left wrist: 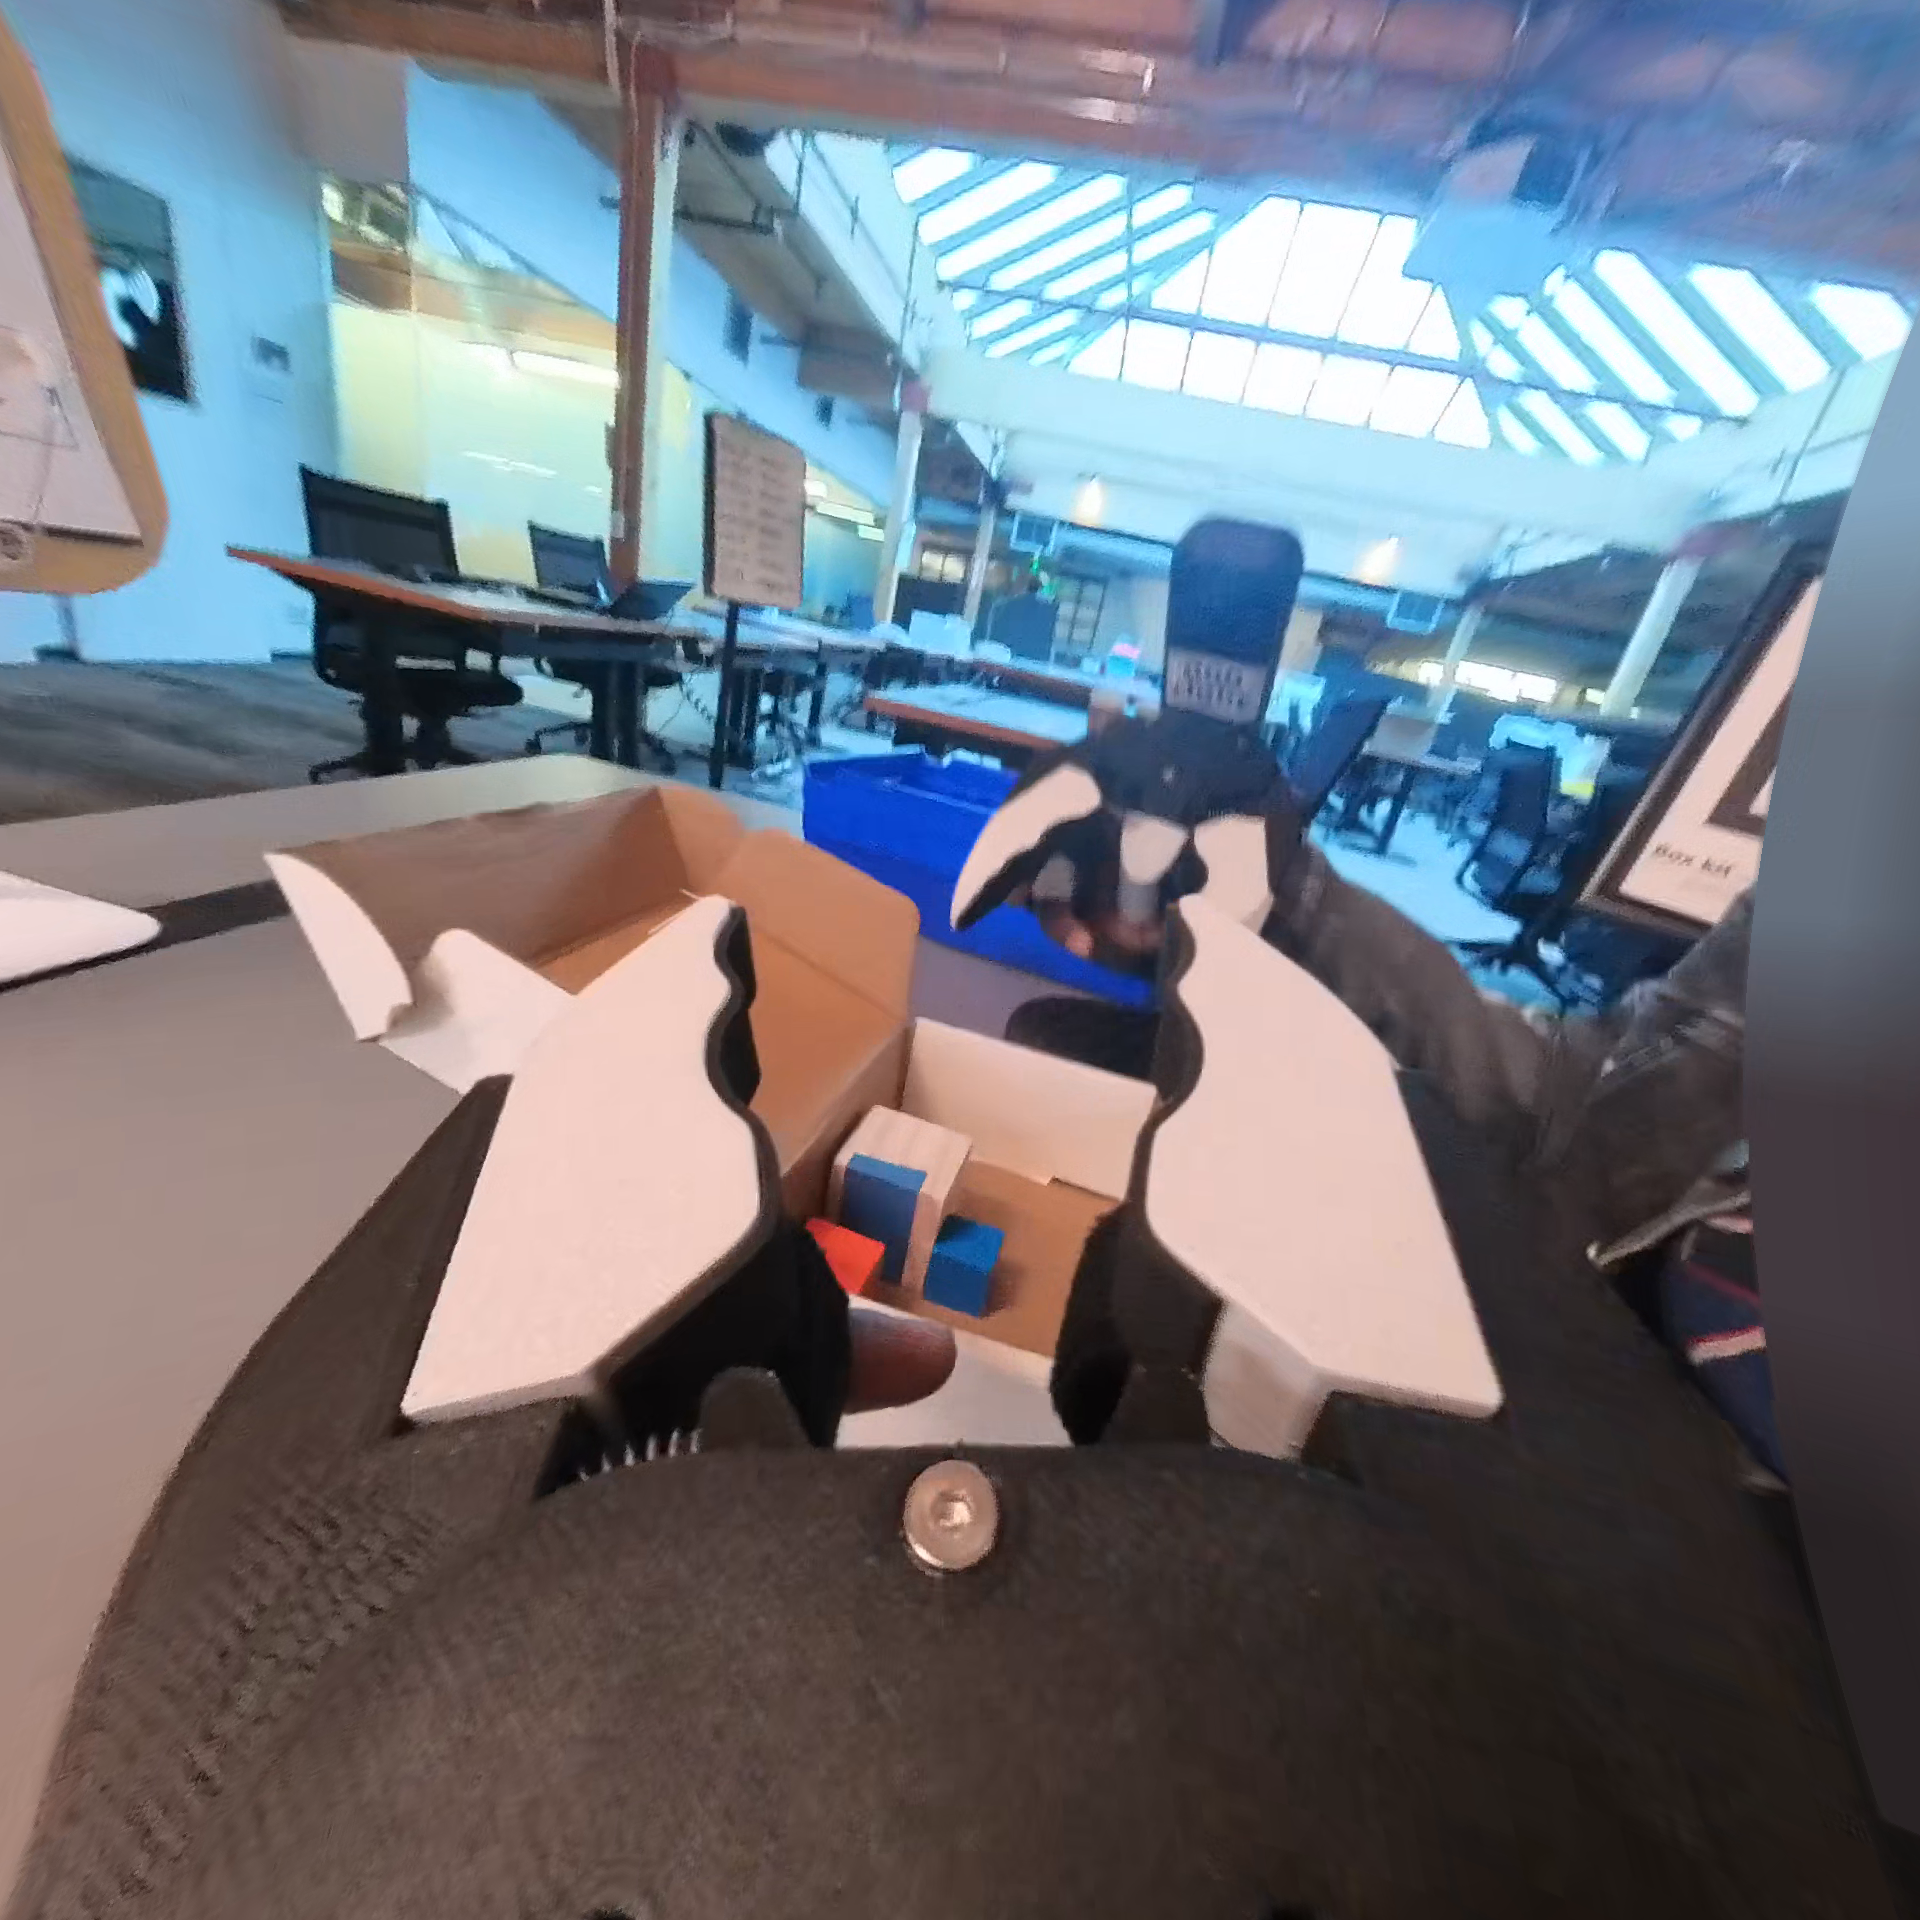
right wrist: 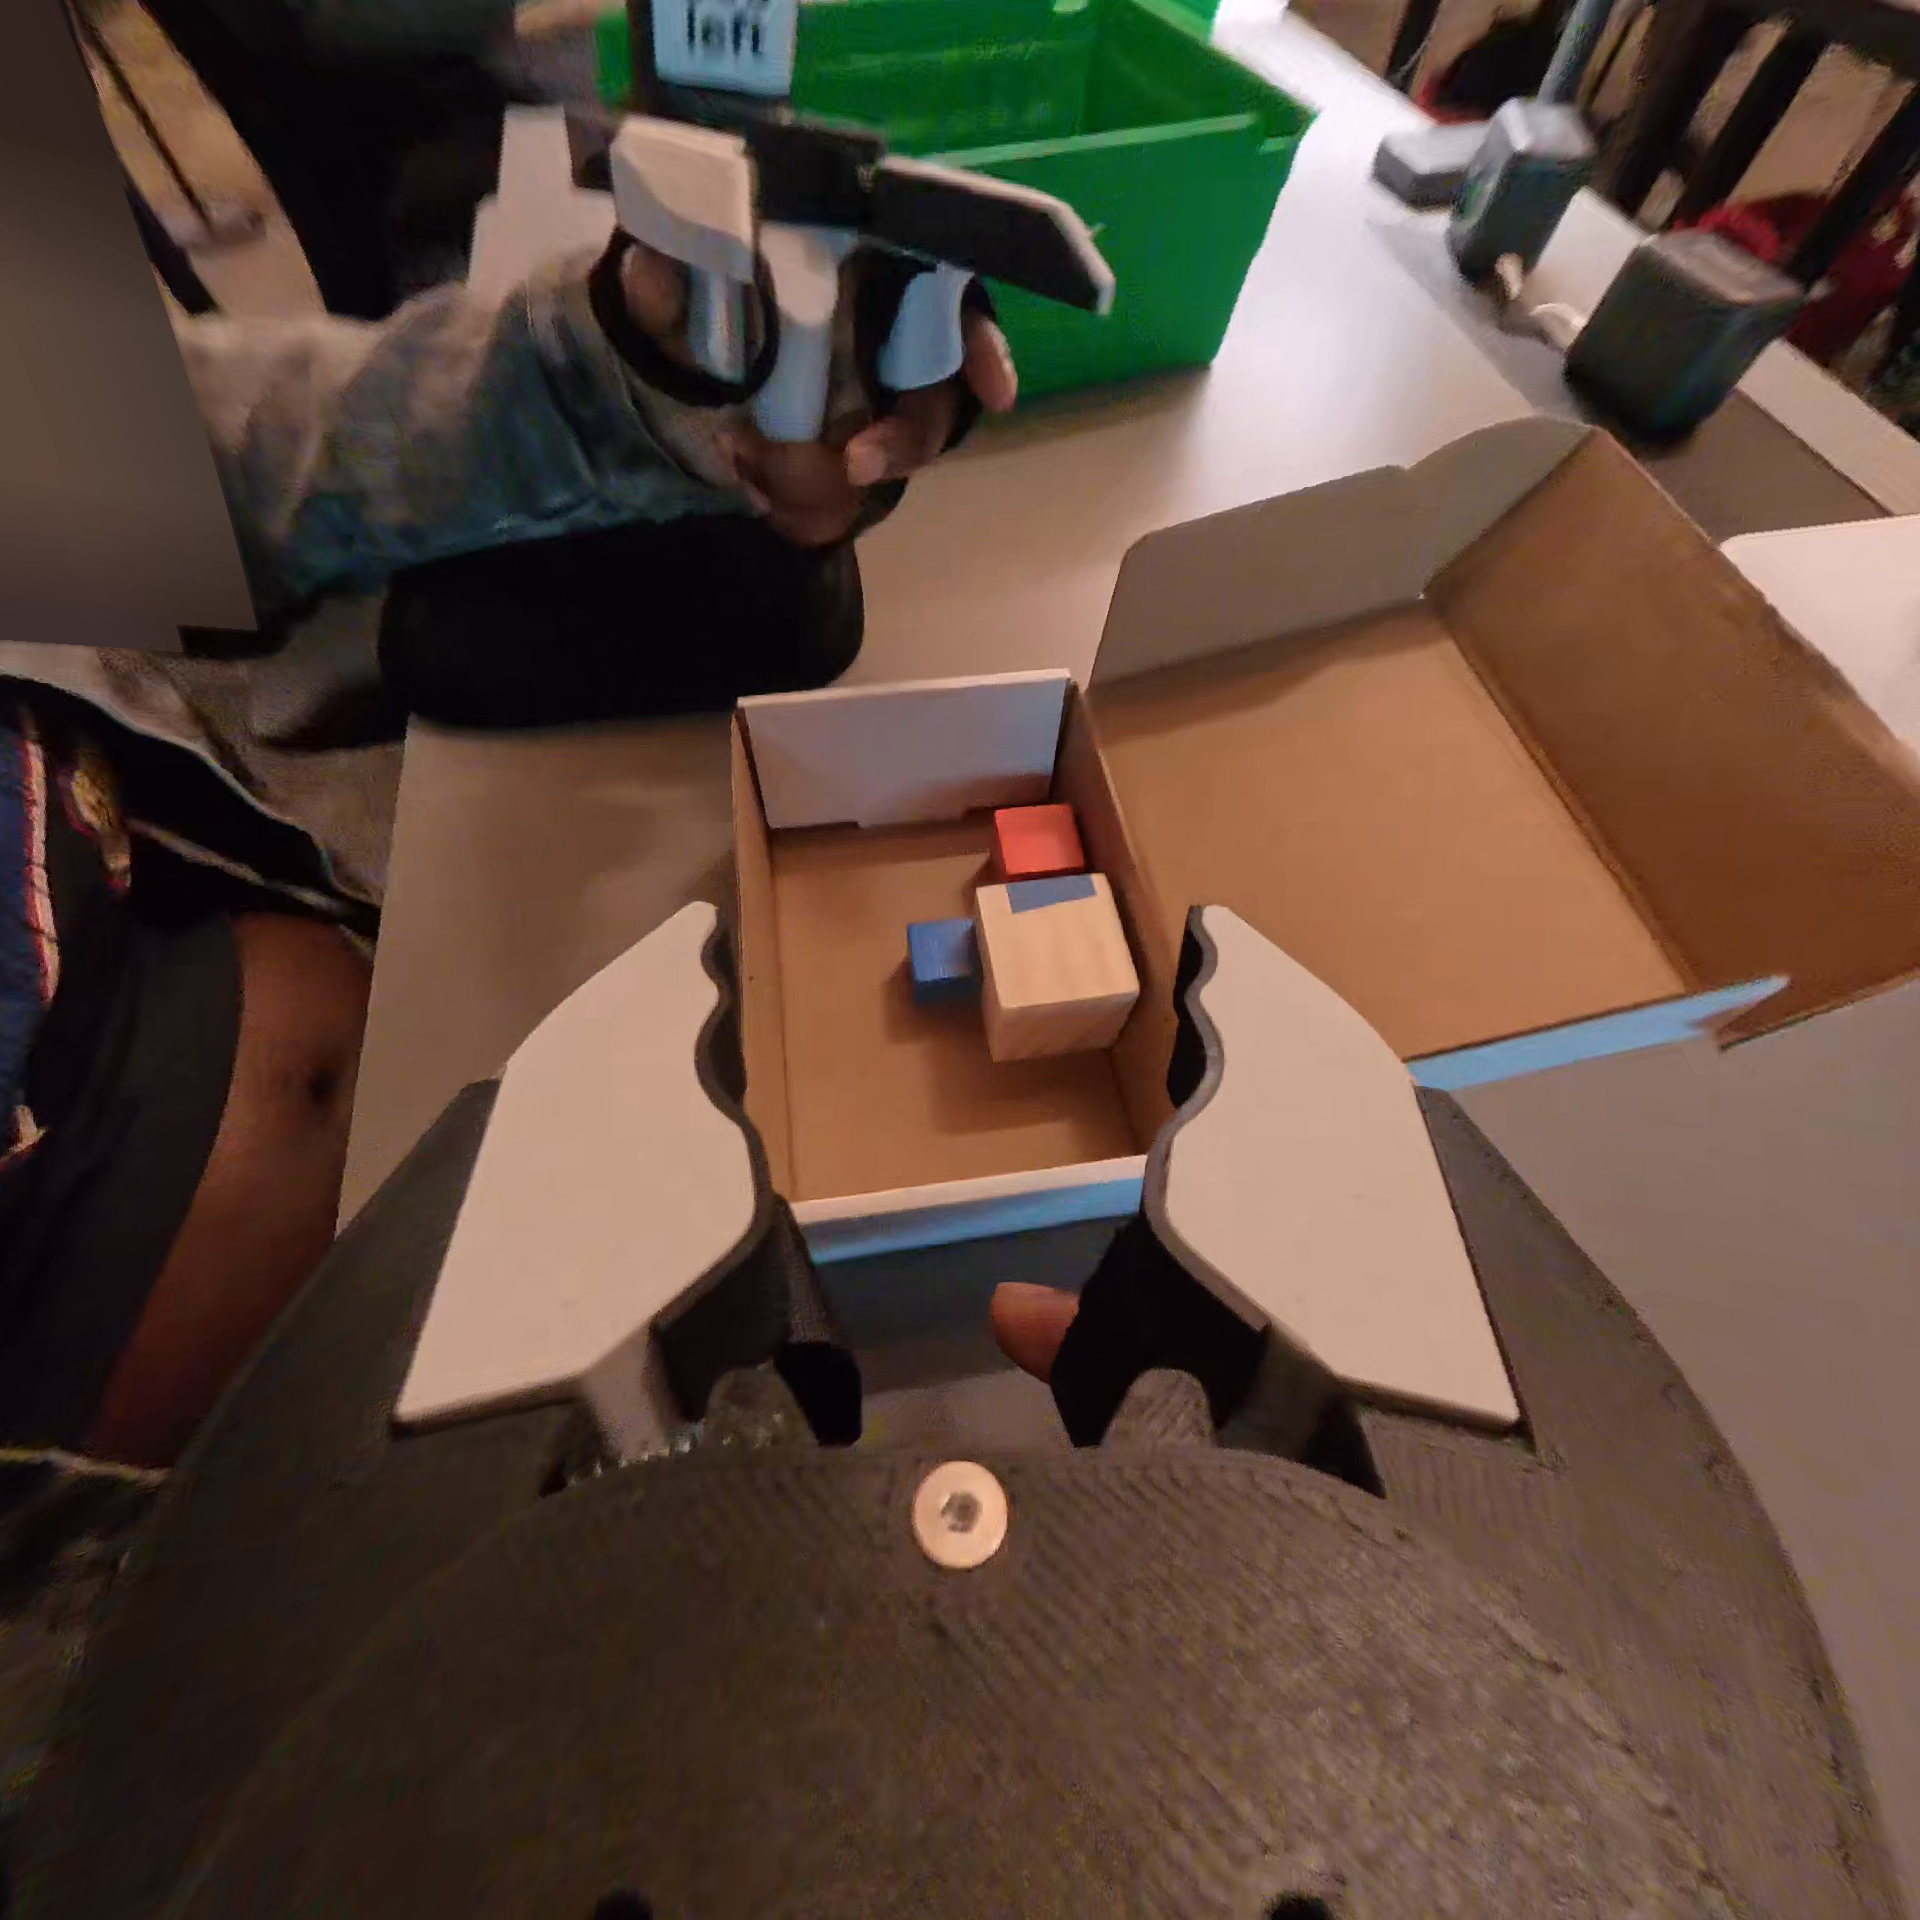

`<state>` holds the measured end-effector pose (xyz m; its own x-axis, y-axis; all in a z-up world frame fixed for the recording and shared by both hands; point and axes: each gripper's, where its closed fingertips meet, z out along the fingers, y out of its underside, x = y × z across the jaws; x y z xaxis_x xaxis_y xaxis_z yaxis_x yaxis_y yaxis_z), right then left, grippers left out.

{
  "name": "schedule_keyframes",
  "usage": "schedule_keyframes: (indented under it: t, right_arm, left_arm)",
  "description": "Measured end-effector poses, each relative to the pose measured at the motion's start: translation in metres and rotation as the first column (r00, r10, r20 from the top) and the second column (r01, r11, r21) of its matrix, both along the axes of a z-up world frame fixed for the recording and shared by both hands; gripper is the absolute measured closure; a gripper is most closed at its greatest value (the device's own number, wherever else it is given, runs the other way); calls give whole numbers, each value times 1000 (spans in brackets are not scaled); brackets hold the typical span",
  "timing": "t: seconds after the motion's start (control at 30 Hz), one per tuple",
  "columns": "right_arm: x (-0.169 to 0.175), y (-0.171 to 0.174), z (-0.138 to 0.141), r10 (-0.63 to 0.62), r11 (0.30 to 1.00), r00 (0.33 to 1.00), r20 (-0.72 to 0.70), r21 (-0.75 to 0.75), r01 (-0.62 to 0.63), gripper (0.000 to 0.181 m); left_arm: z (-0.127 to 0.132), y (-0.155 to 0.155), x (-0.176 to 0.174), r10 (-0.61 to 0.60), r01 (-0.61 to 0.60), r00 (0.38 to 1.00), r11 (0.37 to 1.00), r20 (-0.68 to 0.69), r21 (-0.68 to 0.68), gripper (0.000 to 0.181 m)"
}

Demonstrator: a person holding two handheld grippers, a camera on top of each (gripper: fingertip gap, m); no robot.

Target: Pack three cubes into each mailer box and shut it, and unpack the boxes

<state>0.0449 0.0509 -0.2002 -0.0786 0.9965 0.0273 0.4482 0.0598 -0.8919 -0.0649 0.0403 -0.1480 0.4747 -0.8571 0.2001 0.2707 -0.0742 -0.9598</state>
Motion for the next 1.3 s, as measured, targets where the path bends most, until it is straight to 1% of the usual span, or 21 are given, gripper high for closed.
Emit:
schedule_keyframes:
  t: [0.03,0.1,0.17,0.3,0.37,0.47,0.53,0.6,0.77,1.0,1.13,1.17,1.2,1.23,1.3]
  right_arm:
    - [0,0,-1,-9,1000,998,-61,-24,8,100]
    - [2,3,1,-36,998,982,-185,-66,24,107]
    - [5,8,-4,-66,996,977,-203,-70,52,112]
    - [0,8,-10,-61,998,989,-134,-33,57,120]
    - [-5,9,-17,-72,997,997,-17,12,72,130]
    - [-16,7,-31,-57,993,985,162,111,39,129]
    - [-21,8,-44,-51,988,961,272,157,8,129]
    - [-26,15,-52,-71,982,941,331,191,7,131]
    - [-32,23,-66,-101,969,906,411,246,-4,137]
    - [-32,26,-74,-120,947,886,449,319,-33,137]
    - [-30,19,-71,-70,955,893,444,287,-68,149]
    - [-29,17,-70,-53,960,895,444,269,-77,150]
    - [-29,17,-69,-50,962,898,438,262,-75,148]
    - [-29,20,-67,-68,961,902,427,271,-57,143]
    - [-27,23,-68,-87,959,894,440,280,-44,137]
  left_arm:
    - [0,1,-5,17,-17,1000,1000,23,7,106]
    - [-7,6,-10,56,-56,998,998,-15,9,106]
    - [-18,9,-10,75,-74,993,997,-94,14,106]
    - [-25,6,-2,91,-80,978,994,-186,69,106]
    - [-30,6,1,100,-83,969,993,-226,81,106]
    - [-36,6,4,92,-74,960,994,-264,78,106]
    - [-38,6,5,91,-71,957,994,-277,81,106]
    - [-38,5,5,89,-68,956,994,-281,83,106]
    - [-39,4,5,80,-61,956,995,-283,76,106]
    - [-42,2,8,64,-42,949,996,-308,78,106]
    - [-43,2,9,61,-39,948,996,-313,78,106]
    - [-43,2,9,61,-39,948,996,-312,77,106]
    - [-43,2,9,62,-40,948,996,-311,77,106]
    - [-43,2,9,62,-40,948,996,-311,77,106]
    - [-43,2,9,63,-41,948,996,-313,76,106]
